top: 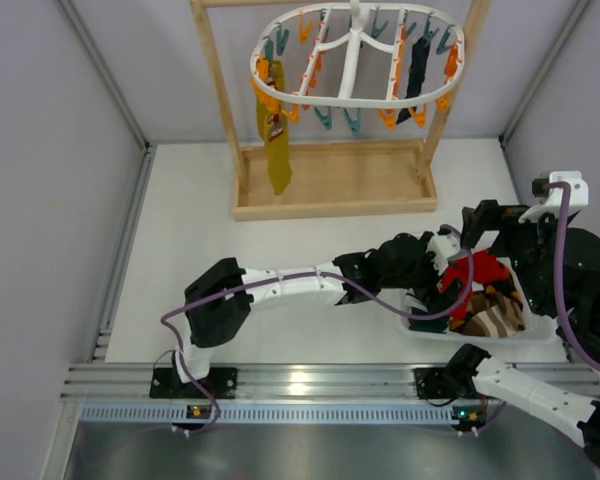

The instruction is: Remove the socks clipped to the hanger

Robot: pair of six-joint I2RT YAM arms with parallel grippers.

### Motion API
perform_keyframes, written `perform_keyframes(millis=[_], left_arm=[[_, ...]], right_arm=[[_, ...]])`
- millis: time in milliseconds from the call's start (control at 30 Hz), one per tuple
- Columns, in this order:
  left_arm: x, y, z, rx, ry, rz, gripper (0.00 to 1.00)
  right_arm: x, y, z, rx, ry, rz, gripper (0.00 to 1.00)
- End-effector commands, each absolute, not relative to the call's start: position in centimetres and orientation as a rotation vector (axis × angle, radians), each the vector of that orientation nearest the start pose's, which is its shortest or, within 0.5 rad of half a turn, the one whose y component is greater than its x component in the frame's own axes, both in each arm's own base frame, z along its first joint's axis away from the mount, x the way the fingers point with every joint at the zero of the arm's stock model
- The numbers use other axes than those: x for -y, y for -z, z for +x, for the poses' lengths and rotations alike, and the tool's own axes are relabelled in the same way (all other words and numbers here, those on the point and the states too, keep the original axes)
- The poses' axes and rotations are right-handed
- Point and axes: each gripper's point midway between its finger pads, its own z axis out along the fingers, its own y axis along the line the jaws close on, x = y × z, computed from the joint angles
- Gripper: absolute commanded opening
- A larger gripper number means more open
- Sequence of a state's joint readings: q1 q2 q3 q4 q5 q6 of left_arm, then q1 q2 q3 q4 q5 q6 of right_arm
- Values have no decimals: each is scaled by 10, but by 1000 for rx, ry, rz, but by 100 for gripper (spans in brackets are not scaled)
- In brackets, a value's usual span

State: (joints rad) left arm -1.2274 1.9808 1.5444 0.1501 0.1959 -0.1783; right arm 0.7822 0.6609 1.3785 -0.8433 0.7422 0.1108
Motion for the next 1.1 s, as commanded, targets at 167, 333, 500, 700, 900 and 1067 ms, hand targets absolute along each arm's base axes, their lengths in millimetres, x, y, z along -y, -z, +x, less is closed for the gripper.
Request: perform_keyframes(millis=[167, 333, 500, 700, 900, 1067], left_arm=[[481, -263, 217, -1658, 715, 790, 99], [381, -251, 257, -1732, 389, 451, 99], [305, -239, 307, -1764, 377, 279, 99], [218, -250, 347, -1523, 353, 205, 99], [191, -249, 382, -1472, 502, 256, 99], [184, -259, 419, -1468, 560, 302, 99]], right_arm=[[-49, -393, 210, -1728, -28, -21, 99], [-63, -392, 216, -1711, -80, -35, 99], [-83, -382, 221, -1719, -148, -86, 100], [-91, -376, 219, -1737, -190, -113, 99], [-95, -375, 210, -1740, -233, -174, 99], [-94, -371, 205, -1732, -240, -201, 100]])
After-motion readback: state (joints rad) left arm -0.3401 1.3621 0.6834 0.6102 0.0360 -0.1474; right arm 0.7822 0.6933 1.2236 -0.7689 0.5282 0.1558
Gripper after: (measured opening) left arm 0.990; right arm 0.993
